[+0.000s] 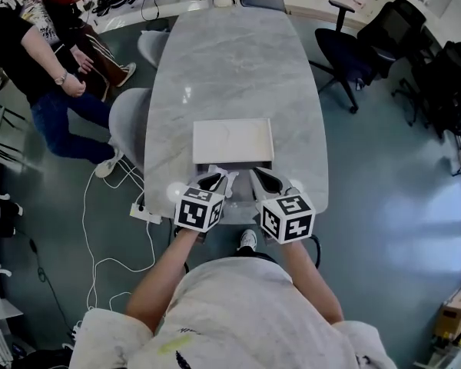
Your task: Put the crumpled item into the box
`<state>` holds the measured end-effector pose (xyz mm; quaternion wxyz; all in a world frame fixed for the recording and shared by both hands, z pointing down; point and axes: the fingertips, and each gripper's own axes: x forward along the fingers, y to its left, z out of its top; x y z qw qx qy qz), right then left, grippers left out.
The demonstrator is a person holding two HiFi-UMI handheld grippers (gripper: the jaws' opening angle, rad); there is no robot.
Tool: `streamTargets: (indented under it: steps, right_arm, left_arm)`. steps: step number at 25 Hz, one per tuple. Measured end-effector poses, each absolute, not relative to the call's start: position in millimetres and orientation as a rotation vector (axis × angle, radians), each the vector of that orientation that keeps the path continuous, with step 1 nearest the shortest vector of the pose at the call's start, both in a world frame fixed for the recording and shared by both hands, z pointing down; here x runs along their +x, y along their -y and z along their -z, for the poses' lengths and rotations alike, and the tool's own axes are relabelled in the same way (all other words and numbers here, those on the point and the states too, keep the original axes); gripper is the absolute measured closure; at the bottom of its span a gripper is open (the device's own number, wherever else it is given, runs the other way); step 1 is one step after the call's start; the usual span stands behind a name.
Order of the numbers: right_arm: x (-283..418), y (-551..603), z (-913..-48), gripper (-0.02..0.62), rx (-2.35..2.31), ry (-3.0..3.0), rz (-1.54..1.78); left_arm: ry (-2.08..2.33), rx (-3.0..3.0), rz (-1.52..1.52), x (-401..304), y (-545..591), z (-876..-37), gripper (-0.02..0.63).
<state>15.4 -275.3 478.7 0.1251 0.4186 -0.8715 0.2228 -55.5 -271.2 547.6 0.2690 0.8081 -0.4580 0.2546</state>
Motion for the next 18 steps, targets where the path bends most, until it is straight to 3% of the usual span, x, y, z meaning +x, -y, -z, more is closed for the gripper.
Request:
streamTargets:
  steps: [18]
  right_arm:
    - [-11, 216, -429, 0.591, 1.266, 2.607, -0.506]
  left_arm:
    - [1.414, 2.299, -0.395, -98, 219, -460, 0.581]
